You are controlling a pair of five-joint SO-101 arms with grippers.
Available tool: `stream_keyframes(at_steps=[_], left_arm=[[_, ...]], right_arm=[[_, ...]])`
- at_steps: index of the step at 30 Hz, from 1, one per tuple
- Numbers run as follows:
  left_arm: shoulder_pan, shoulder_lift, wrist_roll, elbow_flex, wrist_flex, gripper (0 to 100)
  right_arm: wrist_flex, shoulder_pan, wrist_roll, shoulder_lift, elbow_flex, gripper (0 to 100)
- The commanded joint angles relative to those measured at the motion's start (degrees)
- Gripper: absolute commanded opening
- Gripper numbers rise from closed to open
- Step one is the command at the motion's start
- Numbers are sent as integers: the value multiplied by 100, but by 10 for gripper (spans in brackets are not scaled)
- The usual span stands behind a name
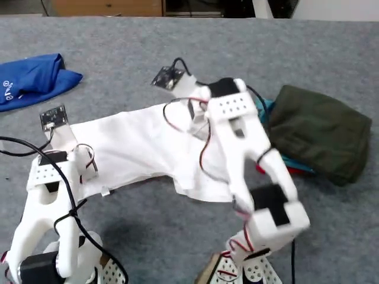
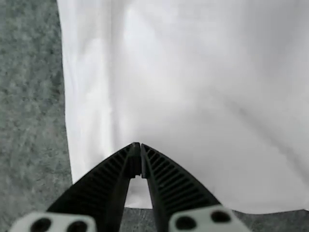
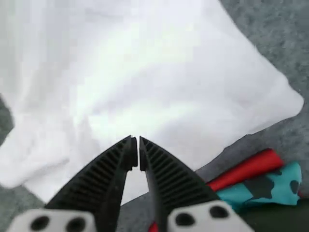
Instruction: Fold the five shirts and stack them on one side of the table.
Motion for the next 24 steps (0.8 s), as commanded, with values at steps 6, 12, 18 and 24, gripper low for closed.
stream_keyframes(at_steps=[6,12,18,24], left_arm=[[9,-101,-360,325,26,19],[-264,-101,-545,431,9,19],[-1222,-145,-1178,431,9,19],[-1354,-145,-1301,-158,237,19]], right_arm=[[-167,699,0,2334,-2580,21],[457,787,-264,3969,-4857,22],[949,945,-246,5622,-7002,20],[2215,936,-176,6554,-9262,19]])
